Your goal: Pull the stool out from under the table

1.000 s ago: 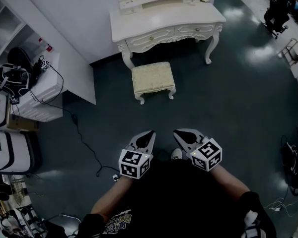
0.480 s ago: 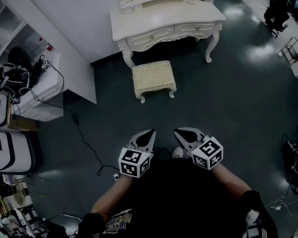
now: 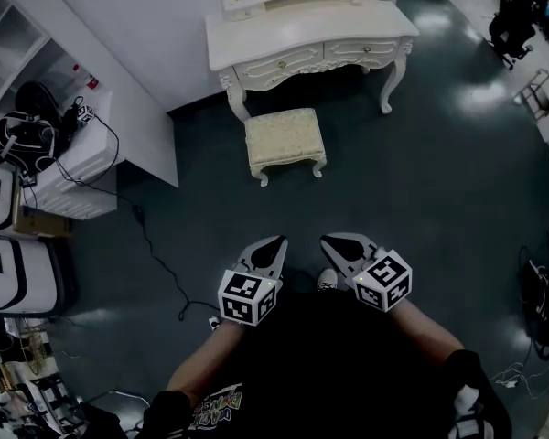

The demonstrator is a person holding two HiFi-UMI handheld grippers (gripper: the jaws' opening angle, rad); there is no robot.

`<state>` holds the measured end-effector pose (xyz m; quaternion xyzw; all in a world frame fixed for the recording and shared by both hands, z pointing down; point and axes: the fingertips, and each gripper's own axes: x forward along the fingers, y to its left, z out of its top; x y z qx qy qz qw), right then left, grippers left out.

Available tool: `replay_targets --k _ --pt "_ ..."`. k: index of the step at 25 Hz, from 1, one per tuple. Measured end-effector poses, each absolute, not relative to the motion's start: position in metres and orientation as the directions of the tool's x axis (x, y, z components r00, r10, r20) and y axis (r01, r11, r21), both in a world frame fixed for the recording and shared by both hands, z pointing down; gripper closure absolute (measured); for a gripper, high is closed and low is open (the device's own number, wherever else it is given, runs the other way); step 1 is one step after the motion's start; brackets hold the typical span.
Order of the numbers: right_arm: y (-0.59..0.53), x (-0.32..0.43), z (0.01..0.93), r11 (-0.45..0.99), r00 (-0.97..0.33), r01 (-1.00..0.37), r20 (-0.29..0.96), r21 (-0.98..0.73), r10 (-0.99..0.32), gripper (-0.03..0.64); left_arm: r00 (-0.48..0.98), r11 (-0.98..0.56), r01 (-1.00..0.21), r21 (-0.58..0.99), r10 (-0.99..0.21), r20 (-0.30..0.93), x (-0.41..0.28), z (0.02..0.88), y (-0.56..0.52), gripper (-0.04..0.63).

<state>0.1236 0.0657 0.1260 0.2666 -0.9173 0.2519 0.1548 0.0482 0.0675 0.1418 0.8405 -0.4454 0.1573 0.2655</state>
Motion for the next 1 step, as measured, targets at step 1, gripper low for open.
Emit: replay_targets --k 1 --pt "0.0658 0.1231 0.1257 0.732 -0.810 -0.566 0.419 -0.379 -0.410 0.589 0.553 -0.462 -0.833 0.306 -0.666 0.501 0.0476 0.1415 0.0675 0.588"
